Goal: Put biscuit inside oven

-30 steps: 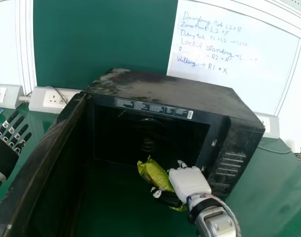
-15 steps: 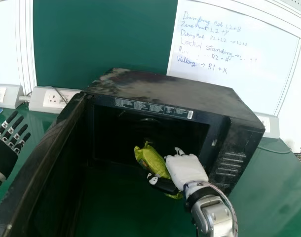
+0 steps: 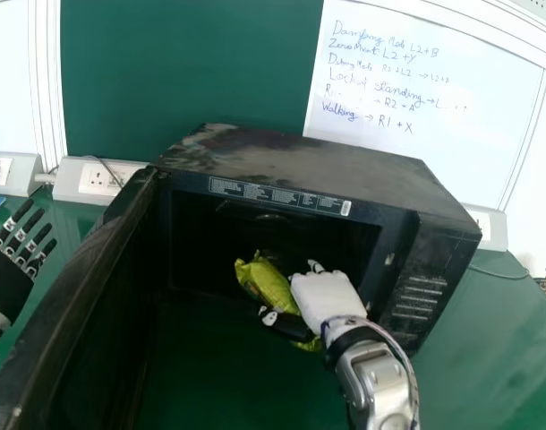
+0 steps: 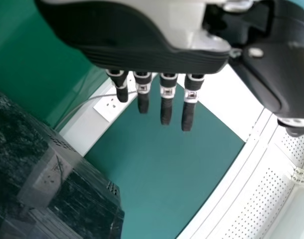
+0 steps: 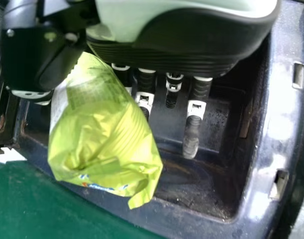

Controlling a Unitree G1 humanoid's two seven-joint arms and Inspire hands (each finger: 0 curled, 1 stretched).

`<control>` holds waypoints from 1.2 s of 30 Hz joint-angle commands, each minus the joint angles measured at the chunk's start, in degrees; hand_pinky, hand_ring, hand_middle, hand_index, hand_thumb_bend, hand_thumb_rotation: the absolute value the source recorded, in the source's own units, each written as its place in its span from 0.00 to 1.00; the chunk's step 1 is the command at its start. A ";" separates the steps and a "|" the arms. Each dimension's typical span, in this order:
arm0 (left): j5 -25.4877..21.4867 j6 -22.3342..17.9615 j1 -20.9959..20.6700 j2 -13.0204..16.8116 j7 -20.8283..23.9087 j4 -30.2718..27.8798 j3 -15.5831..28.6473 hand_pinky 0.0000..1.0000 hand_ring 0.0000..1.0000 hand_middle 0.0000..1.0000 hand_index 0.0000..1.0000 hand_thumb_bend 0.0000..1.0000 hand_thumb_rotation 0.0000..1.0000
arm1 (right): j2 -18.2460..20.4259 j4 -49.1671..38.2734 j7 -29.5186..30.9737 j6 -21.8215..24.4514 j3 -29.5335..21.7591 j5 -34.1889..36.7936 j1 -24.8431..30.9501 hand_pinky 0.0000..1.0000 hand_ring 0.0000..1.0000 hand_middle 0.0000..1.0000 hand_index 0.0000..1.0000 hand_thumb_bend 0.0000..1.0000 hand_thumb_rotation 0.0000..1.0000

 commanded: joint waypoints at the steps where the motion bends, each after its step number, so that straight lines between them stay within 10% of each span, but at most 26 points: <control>1: -0.51 -0.62 0.13 -0.32 0.26 -0.71 -0.33 1.00 0.96 0.91 0.86 0.35 0.15 | 0.64 1.00 -1.61 0.58 0.11 0.31 -2.33 0.39 0.40 0.45 0.54 0.52 0.00; 9: -0.18 -0.63 0.33 -0.17 -0.45 -0.60 -0.28 1.00 0.94 0.89 0.82 0.37 0.15 | 1.22 3.76 -2.37 1.10 0.36 0.72 -4.46 0.56 0.47 0.50 0.48 0.52 0.00; 36: -0.50 -1.38 0.78 -0.49 0.09 -1.08 -0.59 0.97 0.91 0.85 0.79 0.39 0.16 | 0.64 19.28 -12.72 1.26 2.34 5.33 -14.64 0.52 0.44 0.47 0.52 0.52 0.00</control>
